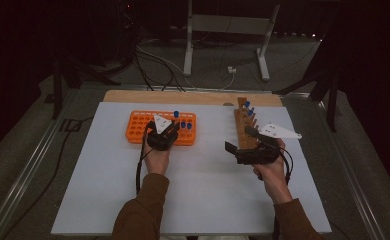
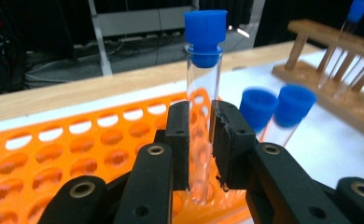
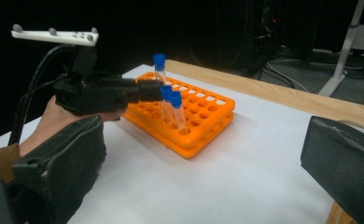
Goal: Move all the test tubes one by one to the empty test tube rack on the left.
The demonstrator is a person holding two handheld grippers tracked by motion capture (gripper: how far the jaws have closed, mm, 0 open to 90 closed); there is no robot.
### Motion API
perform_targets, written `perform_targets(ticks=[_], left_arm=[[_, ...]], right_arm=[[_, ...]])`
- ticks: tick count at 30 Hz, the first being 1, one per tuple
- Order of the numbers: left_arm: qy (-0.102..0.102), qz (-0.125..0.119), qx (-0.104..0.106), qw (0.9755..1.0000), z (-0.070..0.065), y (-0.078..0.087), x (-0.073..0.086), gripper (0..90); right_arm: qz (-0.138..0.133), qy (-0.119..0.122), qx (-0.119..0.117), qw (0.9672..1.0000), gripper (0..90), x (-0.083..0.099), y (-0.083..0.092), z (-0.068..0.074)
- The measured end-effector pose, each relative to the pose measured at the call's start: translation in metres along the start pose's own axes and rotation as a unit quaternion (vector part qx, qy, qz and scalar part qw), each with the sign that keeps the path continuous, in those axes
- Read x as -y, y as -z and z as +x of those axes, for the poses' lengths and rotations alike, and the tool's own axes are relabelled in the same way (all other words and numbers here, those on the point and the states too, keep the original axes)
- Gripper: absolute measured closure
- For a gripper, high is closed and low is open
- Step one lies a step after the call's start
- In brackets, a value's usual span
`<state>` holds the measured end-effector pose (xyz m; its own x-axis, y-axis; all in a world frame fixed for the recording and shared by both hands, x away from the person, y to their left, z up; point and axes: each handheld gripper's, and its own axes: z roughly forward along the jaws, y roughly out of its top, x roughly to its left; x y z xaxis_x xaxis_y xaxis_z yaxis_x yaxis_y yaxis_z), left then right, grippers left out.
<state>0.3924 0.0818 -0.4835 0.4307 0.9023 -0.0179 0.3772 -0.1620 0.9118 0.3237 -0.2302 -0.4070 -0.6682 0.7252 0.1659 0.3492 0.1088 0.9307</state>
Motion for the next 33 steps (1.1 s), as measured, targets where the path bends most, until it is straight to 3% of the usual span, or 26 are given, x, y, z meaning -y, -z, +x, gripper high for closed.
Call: perform_targets(ticks=[16,24,31,33], left_arm=[[-0.027,0.064,0.013,0.9975,0.0,-0.003,0.013,78.5],[-0.042,0.076,0.011,0.9962,-0.002,-0.006,0.013,78.4],[-0.035,0.079,0.013,0.9962,-0.001,-0.005,0.012,77.3],[-0.031,0.08,0.016,0.9962,0.0,-0.003,0.012,71.7]], right_arm=[[0.004,-0.003,-0.005,1.0,0.0,0.002,-0.001,0.001],[0.002,-0.011,-0.01,0.9999,0.0,0.002,-0.001,-0.001],[0.002,-0.011,-0.012,0.9999,0.0,0.002,-0.001,0.0],[0.002,-0.011,-0.012,0.9999,0.0,0.001,0.0,0.0]])
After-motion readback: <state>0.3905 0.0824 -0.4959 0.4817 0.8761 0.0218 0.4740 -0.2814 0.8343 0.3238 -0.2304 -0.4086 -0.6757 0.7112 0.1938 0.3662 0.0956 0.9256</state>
